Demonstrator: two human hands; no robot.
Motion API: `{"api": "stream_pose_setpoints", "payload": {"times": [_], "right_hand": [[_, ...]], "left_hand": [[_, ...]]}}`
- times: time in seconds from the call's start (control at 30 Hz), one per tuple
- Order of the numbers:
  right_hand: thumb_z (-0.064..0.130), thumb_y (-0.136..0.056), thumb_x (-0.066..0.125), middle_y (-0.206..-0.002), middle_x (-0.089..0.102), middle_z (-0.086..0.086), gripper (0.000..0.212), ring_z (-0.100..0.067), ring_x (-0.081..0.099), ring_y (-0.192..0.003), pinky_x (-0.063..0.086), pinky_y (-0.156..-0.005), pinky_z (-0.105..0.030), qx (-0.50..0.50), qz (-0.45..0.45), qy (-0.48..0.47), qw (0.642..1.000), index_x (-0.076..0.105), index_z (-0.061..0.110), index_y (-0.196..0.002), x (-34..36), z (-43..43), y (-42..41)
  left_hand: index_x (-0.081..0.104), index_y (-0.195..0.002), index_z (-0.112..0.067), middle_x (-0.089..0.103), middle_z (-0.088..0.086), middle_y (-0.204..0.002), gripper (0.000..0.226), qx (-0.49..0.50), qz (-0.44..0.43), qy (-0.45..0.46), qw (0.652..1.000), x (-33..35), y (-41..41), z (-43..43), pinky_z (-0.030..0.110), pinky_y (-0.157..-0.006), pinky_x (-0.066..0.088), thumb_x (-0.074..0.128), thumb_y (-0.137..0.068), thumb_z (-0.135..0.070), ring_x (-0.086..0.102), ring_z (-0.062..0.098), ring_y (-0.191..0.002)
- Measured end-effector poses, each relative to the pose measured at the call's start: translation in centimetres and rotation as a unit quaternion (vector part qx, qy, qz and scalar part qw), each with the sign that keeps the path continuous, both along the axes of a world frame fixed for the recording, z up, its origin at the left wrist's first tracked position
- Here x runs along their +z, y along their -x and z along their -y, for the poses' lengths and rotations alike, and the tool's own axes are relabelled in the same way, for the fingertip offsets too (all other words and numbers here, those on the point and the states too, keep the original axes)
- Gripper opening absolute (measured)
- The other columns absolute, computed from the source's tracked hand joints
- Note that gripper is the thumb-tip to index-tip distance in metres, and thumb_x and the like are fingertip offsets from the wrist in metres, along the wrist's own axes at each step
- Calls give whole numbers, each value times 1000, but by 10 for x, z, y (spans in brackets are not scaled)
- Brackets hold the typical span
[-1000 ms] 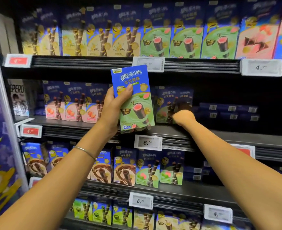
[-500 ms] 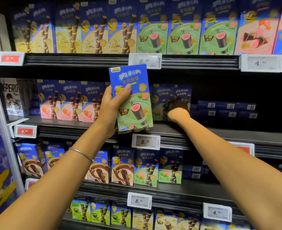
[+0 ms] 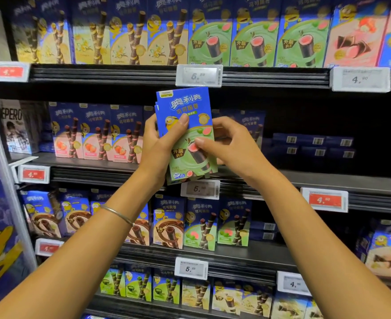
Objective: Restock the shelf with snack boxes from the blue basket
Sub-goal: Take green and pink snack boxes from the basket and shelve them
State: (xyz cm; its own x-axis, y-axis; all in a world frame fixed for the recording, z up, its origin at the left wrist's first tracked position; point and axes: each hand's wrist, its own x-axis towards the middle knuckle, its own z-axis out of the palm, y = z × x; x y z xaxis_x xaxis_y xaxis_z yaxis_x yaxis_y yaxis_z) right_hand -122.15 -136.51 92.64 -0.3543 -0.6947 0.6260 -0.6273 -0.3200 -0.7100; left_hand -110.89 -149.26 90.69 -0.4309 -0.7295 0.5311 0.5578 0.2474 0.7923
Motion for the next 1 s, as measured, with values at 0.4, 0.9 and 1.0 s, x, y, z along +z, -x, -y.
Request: {"api": "stream_pose_setpoints", "payload": {"times": [0.4,0.9,1.0], "right_hand": [[17,-91,73,-106,77,0,26,-16,75,-96,64,-69,-40,19,117,-27,993,67,14,-116,-6,-42,36],[21,-87,62,-110,68,-20,19,-36,65,-95,52,-73,-37,-391,8,-194,900,63,5,-98,-11,-20,172],[21,-94,55,-107,66,-20,18,-30,57,-85,44,-72,-35,-401,-27,-243,883,60,4,-95,-10,-10,174]], "left_hand": [[61,-122,0,78,17,-112,61,120,39,-28,992,4,-1,-10,46,-82,65,49,-106,-58,78,32,-99],[57,-134,-1,80,14,-112,68,105,30,-90,990,11,8,-27,38,-79,67,47,-105,-61,80,27,-94],[57,-133,0,81,12,-108,67,98,33,-79,991,10,13,-30,35,-74,67,48,-105,-60,81,24,-89]]}}
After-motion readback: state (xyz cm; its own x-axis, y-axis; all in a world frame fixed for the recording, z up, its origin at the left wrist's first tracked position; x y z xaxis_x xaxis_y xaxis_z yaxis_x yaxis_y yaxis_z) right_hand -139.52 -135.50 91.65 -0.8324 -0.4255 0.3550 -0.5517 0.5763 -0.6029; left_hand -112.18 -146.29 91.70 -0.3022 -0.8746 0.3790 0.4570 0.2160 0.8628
